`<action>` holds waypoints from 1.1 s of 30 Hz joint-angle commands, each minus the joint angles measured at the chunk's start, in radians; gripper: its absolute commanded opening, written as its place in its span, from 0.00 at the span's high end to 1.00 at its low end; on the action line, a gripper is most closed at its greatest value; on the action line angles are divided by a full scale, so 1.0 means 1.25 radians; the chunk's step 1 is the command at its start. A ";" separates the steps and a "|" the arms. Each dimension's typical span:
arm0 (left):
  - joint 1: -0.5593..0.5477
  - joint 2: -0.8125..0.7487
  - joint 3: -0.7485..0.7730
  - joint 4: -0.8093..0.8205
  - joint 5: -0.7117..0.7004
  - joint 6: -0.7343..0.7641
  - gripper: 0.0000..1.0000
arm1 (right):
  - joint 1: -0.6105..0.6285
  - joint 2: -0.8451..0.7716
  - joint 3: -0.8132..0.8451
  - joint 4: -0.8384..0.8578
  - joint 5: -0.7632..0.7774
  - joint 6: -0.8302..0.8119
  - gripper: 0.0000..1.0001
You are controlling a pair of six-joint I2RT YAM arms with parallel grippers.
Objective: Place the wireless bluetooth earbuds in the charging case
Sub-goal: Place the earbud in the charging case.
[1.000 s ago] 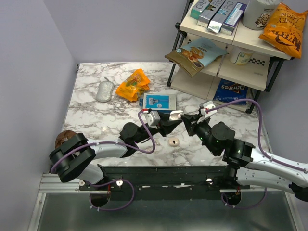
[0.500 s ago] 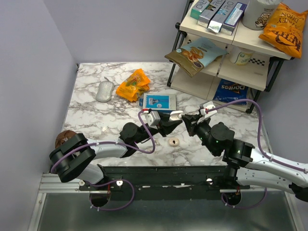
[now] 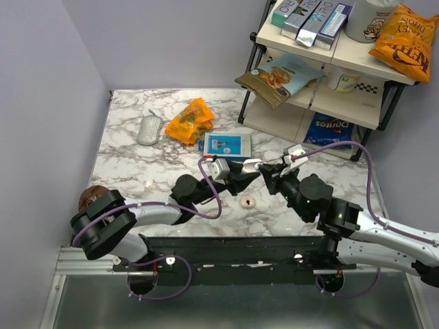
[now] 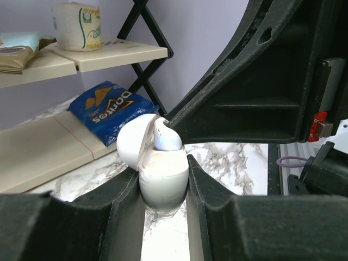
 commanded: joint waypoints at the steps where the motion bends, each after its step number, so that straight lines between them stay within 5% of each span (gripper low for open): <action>1: 0.002 -0.006 0.013 0.280 0.014 0.004 1.00 | 0.007 0.004 0.015 -0.064 -0.026 0.015 0.86; 13: 0.002 -0.008 0.014 0.284 0.011 0.007 1.00 | 0.007 -0.016 0.029 -0.096 -0.008 0.024 0.62; 33: 0.002 0.004 0.018 0.299 0.035 -0.010 1.00 | 0.006 -0.011 0.053 -0.108 0.022 0.027 0.54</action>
